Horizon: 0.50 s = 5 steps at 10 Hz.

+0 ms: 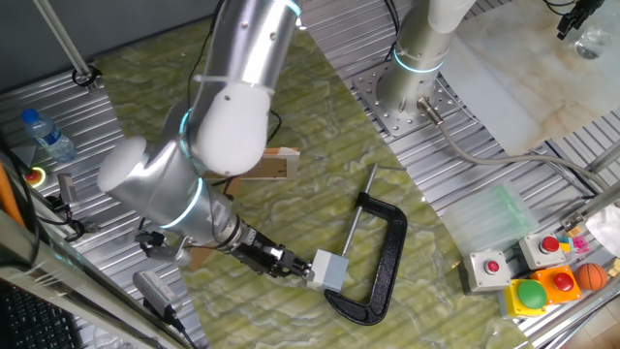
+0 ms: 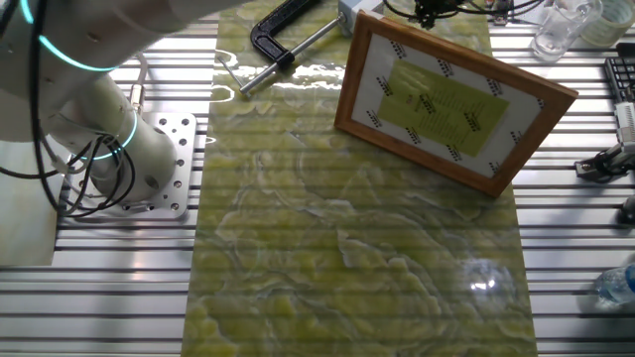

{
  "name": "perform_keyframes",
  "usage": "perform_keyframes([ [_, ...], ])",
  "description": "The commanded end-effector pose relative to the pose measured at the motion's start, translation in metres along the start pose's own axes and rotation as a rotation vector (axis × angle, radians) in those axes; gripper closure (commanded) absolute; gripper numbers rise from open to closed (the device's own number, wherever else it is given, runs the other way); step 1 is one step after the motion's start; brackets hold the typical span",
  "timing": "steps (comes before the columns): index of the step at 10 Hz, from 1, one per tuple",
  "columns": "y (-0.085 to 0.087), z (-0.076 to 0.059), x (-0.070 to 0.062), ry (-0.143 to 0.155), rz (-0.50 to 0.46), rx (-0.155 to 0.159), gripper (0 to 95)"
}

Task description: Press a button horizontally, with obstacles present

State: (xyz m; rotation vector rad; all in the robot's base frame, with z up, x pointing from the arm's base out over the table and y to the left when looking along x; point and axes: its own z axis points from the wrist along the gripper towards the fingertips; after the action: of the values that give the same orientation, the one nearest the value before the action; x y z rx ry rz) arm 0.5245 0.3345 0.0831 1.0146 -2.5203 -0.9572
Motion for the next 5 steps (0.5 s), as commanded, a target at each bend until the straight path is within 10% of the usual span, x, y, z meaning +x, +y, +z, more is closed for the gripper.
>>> perform_keyframes([
  [1,-0.001,0.009,0.008,-0.009,0.033,-0.025,0.0],
  [5,0.008,0.029,0.024,-0.007,0.056,-0.029,0.0],
])
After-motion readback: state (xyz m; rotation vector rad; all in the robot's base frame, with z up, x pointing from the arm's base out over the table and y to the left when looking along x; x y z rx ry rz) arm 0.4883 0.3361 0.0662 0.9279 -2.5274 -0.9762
